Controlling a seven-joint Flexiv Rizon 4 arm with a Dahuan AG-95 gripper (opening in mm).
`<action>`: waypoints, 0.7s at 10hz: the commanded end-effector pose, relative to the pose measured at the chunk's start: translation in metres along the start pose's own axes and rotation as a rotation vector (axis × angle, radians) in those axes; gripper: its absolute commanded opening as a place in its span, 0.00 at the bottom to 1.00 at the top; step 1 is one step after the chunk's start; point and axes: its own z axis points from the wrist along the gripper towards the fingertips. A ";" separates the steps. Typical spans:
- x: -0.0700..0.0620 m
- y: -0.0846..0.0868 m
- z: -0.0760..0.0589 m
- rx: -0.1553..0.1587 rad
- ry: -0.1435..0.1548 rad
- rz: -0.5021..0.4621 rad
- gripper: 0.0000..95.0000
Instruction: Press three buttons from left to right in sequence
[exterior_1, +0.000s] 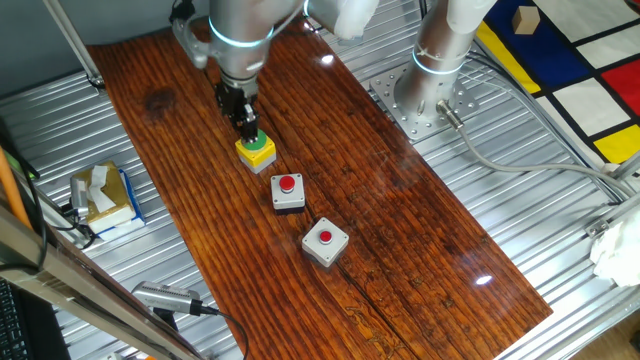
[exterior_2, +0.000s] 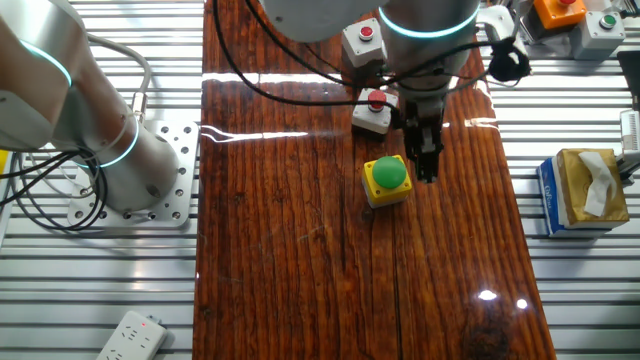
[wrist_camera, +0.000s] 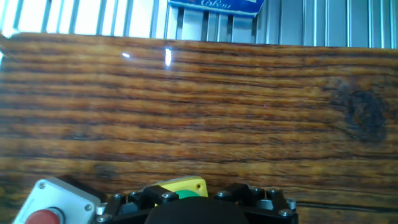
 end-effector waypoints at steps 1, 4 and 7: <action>0.001 0.000 0.005 -0.043 -0.012 0.032 0.80; 0.004 0.002 0.008 -0.074 -0.027 0.018 0.80; 0.018 0.010 0.011 -0.071 -0.057 0.045 0.80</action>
